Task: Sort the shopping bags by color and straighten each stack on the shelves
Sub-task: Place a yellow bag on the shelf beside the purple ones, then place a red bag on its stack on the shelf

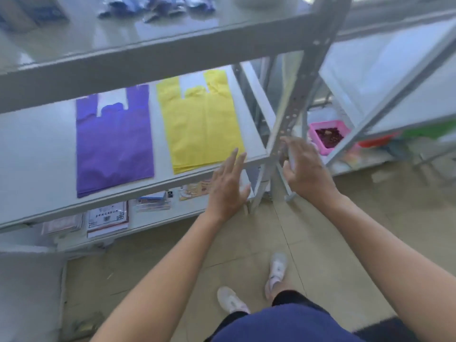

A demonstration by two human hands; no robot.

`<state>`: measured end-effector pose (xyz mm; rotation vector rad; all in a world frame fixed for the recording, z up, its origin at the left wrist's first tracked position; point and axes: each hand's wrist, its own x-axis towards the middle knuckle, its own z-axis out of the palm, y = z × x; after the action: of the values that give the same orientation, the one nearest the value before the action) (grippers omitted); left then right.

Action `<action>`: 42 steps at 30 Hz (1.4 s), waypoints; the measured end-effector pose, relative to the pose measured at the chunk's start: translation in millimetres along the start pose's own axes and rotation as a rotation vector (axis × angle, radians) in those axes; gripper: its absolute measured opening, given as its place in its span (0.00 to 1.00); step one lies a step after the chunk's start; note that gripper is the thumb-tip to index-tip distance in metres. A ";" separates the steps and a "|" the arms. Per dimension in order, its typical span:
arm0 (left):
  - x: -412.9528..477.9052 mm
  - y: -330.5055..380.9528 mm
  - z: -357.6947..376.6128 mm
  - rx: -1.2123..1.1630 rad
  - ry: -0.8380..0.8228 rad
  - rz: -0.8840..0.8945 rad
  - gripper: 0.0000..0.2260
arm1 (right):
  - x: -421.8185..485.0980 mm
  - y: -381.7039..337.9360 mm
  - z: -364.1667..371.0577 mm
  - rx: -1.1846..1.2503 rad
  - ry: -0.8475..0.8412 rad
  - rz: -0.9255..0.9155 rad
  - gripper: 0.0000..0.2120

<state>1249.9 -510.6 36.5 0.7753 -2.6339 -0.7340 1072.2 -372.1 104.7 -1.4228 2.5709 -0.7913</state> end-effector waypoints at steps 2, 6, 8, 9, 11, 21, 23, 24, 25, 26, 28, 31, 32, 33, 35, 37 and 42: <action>-0.3 33.8 34.5 -0.026 -0.095 0.052 0.38 | -24.7 38.5 -25.8 -0.072 0.069 0.078 0.30; 32.9 109.3 88.1 -0.061 -0.207 0.167 0.39 | -56.7 116.4 -77.3 -0.117 0.214 0.301 0.29; 59.9 158.2 118.1 -0.076 -0.254 0.230 0.39 | -77.1 160.9 -106.0 -0.128 0.291 0.436 0.29; 74.2 184.4 132.8 -0.078 -0.277 0.267 0.39 | -86.9 182.3 -121.2 -0.139 0.317 0.486 0.29; 102.5 237.3 162.4 -0.068 -0.315 0.344 0.39 | -103.3 228.1 -153.4 -0.171 0.364 0.557 0.29; 230.5 436.8 285.3 -0.179 -0.352 0.382 0.39 | -103.9 413.8 -301.4 -0.196 0.383 0.737 0.23; 261.1 459.7 305.4 -0.176 -0.354 0.403 0.38 | -85.3 445.7 -316.1 -0.162 0.347 0.748 0.22; 278.1 468.3 316.8 -0.178 -0.363 0.399 0.38 | -73.4 462.3 -321.8 -0.146 0.323 0.747 0.22; 294.0 476.9 326.4 -0.185 -0.375 0.382 0.36 | -60.2 478.7 -327.2 -0.135 0.294 0.741 0.22; 309.4 484.3 336.7 -0.190 -0.385 0.363 0.35 | -46.2 495.2 -332.9 -0.134 0.265 0.736 0.23; 341.7 499.7 358.0 -0.190 -0.401 0.358 0.34 | -18.8 526.9 -350.1 -0.138 0.245 0.749 0.23; 393.0 530.7 382.4 -0.198 -0.452 0.369 0.33 | 17.1 566.0 -381.5 -0.118 0.289 0.771 0.24; 411.2 543.8 389.7 -0.189 -0.459 0.372 0.33 | 28.2 577.8 -392.4 -0.108 0.309 0.771 0.24; 428.8 558.2 397.4 -0.178 -0.462 0.381 0.33 | 37.4 590.4 -402.6 -0.099 0.328 0.771 0.24; 458.1 590.1 411.2 -0.168 -0.466 0.403 0.33 | 50.9 617.2 -420.2 -0.092 0.339 0.774 0.25; 481.8 623.6 427.4 -0.168 -0.471 0.430 0.33 | 58.7 646.3 -436.5 -0.095 0.340 0.789 0.25; 527.3 699.5 482.2 -0.159 -0.482 0.416 0.32 | 70.7 745.8 -478.2 -0.107 0.336 0.786 0.24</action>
<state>332.1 -118.1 94.0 -0.0124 -2.9513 -1.0903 308.2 77.9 166.1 -0.2001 3.0701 -0.7927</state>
